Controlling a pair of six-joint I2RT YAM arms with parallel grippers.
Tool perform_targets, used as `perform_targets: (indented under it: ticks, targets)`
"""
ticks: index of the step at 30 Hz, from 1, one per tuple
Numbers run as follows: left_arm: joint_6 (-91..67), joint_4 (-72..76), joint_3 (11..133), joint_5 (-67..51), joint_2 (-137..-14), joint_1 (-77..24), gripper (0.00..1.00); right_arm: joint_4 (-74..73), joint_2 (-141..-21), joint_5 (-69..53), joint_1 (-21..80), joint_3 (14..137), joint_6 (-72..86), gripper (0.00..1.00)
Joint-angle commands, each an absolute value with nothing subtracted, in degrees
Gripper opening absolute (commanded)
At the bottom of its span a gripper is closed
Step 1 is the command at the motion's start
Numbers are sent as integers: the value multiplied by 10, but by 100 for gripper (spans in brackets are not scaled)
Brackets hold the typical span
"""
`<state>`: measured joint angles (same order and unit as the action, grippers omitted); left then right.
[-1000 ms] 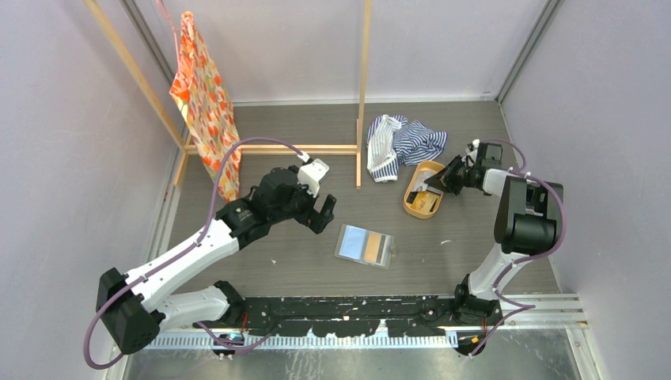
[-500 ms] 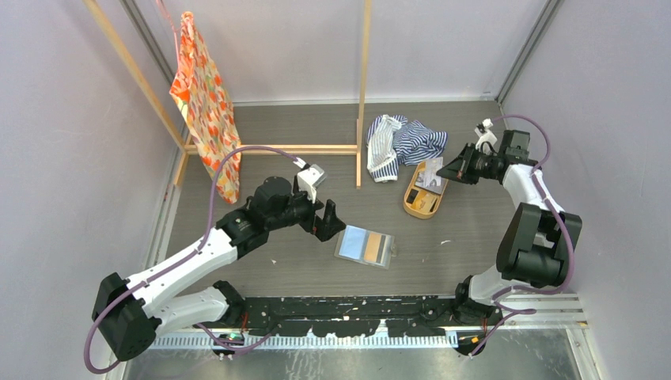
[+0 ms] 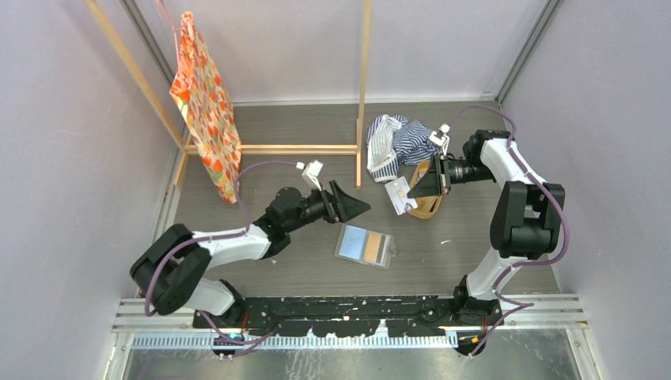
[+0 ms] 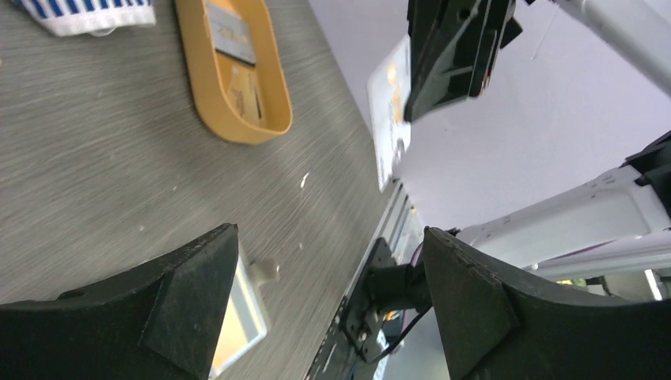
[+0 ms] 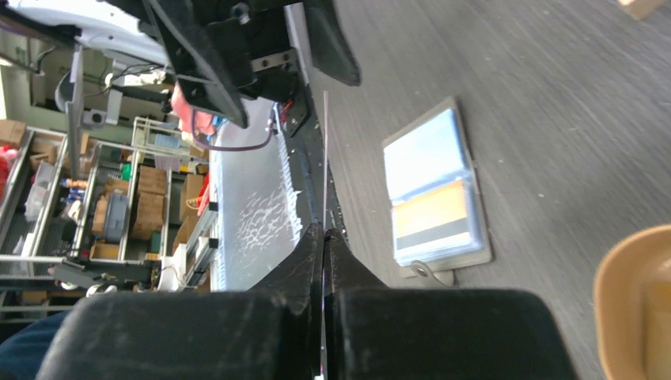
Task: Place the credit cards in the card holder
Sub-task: Pick up the credit card from the storage box.
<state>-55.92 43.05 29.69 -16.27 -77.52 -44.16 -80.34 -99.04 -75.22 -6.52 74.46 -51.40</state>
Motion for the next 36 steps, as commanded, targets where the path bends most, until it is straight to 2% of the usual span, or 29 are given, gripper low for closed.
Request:
perform_targets:
  ticks: [1,6,11,16,23,26,27,28,32,33,35,36]
  targets:
    - [-606,602,334,-152,-831,-448,85,-906,-973,-798,-56,764,-616,1]
    - [-647,693,370,-158,-917,-459,72,-905,-964,-802,-51,761,-614,1]
    - [-678,757,404,-166,-976,-467,72,-905,-965,-803,-47,759,-614,1]
    - [-681,761,422,-170,-999,-469,65,-904,-965,-803,-42,759,-614,1]
    - [-689,764,442,-184,-1021,-469,29,-902,-964,-801,-38,758,-615,1]
    - [-680,764,445,-188,-1027,-469,2,-902,-964,-798,-36,758,-616,1]
    - [-675,764,444,-191,-1028,-467,1,-904,-963,-795,-35,758,-619,3]
    - [-669,764,443,-199,-1028,-466,0,-911,-962,-794,-35,758,-626,5]
    - [-652,763,423,-246,-1017,-446,0,-995,-961,-788,-35,765,-754,59]
    - [-650,764,414,-265,-1010,-436,0,-996,-960,-779,-35,765,-763,67]
    - [-643,763,388,-308,-993,-413,0,-997,-949,-760,-35,764,-785,77]
    - [-635,760,371,-344,-983,-401,0,-997,-942,-749,-35,763,-797,86]
